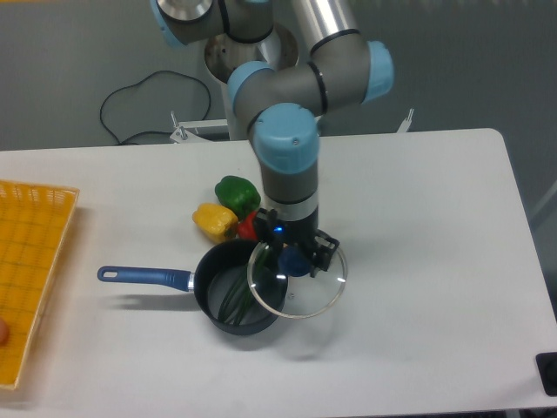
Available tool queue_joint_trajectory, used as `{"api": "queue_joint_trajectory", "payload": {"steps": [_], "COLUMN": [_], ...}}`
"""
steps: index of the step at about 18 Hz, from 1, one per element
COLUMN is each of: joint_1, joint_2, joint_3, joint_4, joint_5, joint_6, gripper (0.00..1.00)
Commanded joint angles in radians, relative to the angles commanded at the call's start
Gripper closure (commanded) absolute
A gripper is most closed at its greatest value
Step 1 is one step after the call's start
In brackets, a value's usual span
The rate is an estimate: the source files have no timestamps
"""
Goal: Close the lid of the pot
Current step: 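Carry the glass lid over to the blue saucepan, then lower the lid onto the saucepan rim, adjusting over the green onions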
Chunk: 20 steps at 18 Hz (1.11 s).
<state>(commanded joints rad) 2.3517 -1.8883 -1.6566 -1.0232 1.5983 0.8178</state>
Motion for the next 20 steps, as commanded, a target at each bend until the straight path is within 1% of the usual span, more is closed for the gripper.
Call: {"api": "queue_joint_trajectory", "payload": {"steps": [4, 6, 11, 14, 20], "joint_1": [-0.037, -0.057, -0.095, -0.117, -0.124], "joint_2": [-0.002, 0.0, -0.008, -0.012, -0.028], "joint_3": [-0.002, -0.002, -0.009, -0.02, -0.022], "joint_4": [-0.002, 0.0, 0.0, 0.003, 0.005], "joint_5": [0.029, 0.029, 0.034, 0.069, 0.074], "joint_6": [-0.028, -0.063, -0.094, -0.111, -0.114], "gripper": [0.36, 0.36, 0.36, 0.36, 0.36]}}
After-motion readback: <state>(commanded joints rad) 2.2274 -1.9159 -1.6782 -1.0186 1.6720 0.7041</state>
